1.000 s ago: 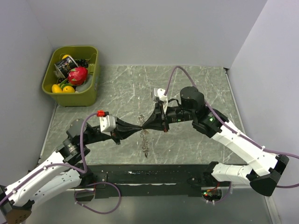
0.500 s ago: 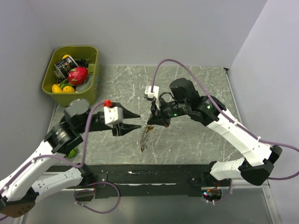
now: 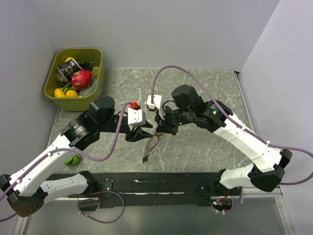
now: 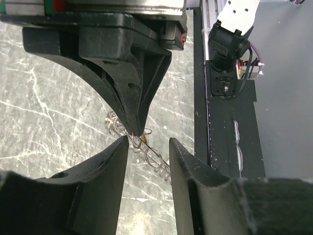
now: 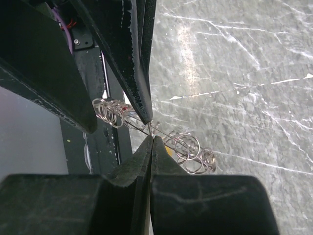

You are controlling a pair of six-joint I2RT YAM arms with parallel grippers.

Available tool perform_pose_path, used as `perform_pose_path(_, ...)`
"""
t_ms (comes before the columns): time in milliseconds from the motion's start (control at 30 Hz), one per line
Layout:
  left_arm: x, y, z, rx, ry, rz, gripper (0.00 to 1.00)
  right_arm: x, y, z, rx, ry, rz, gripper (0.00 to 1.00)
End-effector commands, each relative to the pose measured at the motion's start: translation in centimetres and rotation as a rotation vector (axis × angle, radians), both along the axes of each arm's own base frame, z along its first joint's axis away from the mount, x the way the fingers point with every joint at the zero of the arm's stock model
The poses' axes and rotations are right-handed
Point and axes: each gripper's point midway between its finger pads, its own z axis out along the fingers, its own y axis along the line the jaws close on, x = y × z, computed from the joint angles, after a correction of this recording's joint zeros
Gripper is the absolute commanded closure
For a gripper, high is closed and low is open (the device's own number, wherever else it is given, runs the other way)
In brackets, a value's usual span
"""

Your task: Put the keys on the keyring

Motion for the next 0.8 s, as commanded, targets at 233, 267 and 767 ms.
perform_pose_path(233, 0.8, -0.8, 1.6, -0.082, -0.078, 0.003, 0.57, -0.9, 0.5, 5.0, 0.168, -0.091, 0.046, 1.00)
perform_pose_path(267, 0.7, -0.8, 1.4, -0.080, -0.074, 0.002, 0.58, -1.0, 0.5, 5.0, 0.171, -0.091, 0.047, 1.00)
perform_pose_path(767, 0.9, -1.2, 1.4, -0.099, -0.076, -0.002, 0.78, -1.2, 0.4, 5.7, 0.192, -0.101, 0.051, 1.00)
